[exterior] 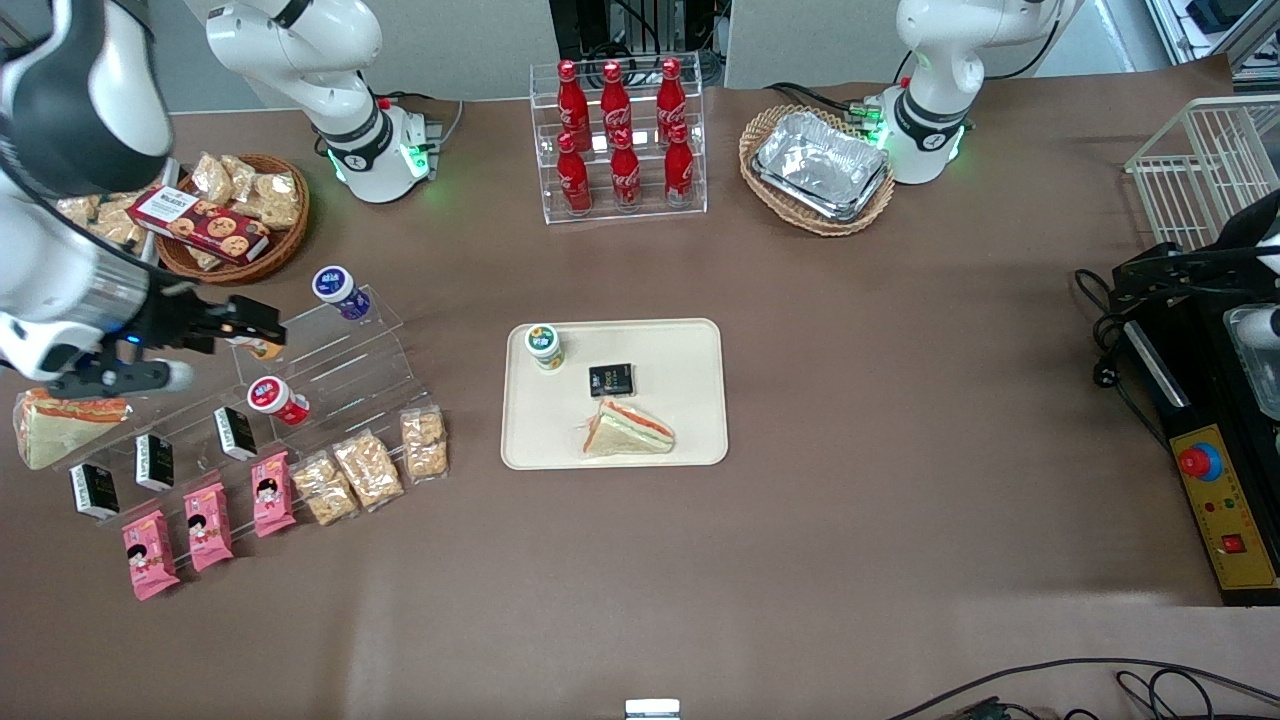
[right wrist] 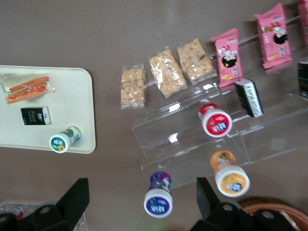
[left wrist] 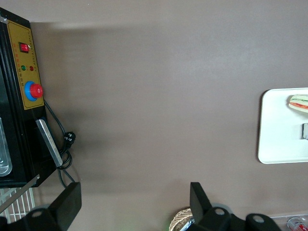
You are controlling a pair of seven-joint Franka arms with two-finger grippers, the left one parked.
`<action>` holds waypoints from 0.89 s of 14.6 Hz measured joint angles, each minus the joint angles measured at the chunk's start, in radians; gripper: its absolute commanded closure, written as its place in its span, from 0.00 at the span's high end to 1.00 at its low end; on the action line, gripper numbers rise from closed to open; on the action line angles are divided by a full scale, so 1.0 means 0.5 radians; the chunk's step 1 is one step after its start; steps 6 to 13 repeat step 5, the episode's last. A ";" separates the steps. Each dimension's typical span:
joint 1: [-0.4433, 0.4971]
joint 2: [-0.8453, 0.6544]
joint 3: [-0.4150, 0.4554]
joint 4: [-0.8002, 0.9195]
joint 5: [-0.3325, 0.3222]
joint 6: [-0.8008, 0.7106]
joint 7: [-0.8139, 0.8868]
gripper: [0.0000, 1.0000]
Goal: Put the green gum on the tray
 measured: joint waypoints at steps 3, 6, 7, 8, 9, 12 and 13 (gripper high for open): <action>-0.009 0.002 -0.047 0.146 -0.046 -0.176 -0.001 1.00; -0.010 0.002 -0.089 0.211 -0.052 -0.258 -0.001 1.00; -0.010 0.002 -0.089 0.211 -0.052 -0.258 -0.001 1.00; -0.010 0.002 -0.089 0.211 -0.052 -0.258 -0.001 1.00; -0.010 0.002 -0.089 0.211 -0.052 -0.258 -0.001 1.00; -0.010 0.002 -0.089 0.211 -0.052 -0.258 -0.001 1.00; -0.010 0.002 -0.089 0.211 -0.052 -0.258 -0.001 1.00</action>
